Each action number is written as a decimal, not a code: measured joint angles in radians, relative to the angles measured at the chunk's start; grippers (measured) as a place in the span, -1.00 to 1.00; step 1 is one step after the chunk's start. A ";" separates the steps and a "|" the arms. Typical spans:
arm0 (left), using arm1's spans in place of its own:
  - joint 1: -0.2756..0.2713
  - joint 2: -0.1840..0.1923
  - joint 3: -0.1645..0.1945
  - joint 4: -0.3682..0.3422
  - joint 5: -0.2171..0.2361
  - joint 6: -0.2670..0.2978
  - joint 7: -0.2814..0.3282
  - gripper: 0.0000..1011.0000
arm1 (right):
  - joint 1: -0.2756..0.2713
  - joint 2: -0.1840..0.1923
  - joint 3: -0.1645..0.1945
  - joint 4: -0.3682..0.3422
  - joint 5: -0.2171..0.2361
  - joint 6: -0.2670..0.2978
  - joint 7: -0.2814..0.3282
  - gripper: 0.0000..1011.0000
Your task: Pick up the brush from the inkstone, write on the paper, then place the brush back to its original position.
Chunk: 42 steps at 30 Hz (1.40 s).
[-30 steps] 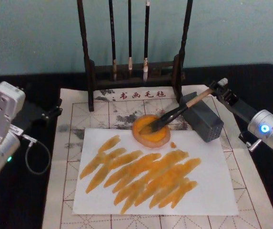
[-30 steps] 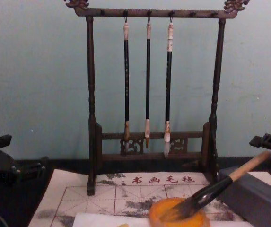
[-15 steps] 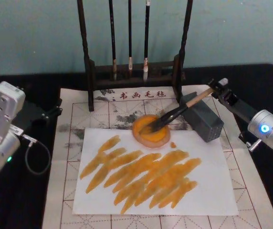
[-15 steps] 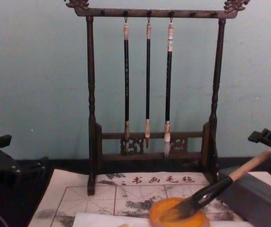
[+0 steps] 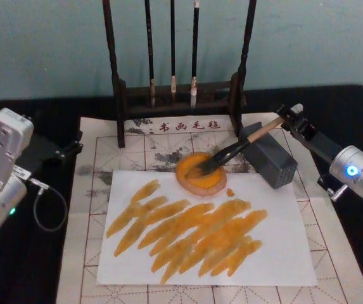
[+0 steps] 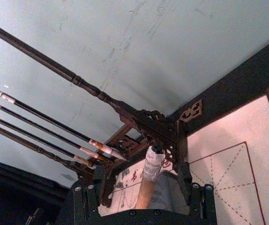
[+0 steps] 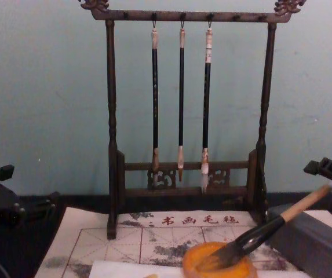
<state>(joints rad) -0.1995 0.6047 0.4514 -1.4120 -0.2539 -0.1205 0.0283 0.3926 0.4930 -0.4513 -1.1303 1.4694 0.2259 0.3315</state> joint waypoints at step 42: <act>0.000 0.000 0.000 0.000 0.000 0.000 0.000 0.98 | -0.187 0.162 -0.054 -0.234 -0.581 -0.346 -0.239 0.98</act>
<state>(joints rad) -0.1995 0.6047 0.4514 -1.4120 -0.2539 -0.1205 0.0283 0.2061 0.6547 -0.5053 -1.3640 0.8882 -0.1201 0.0921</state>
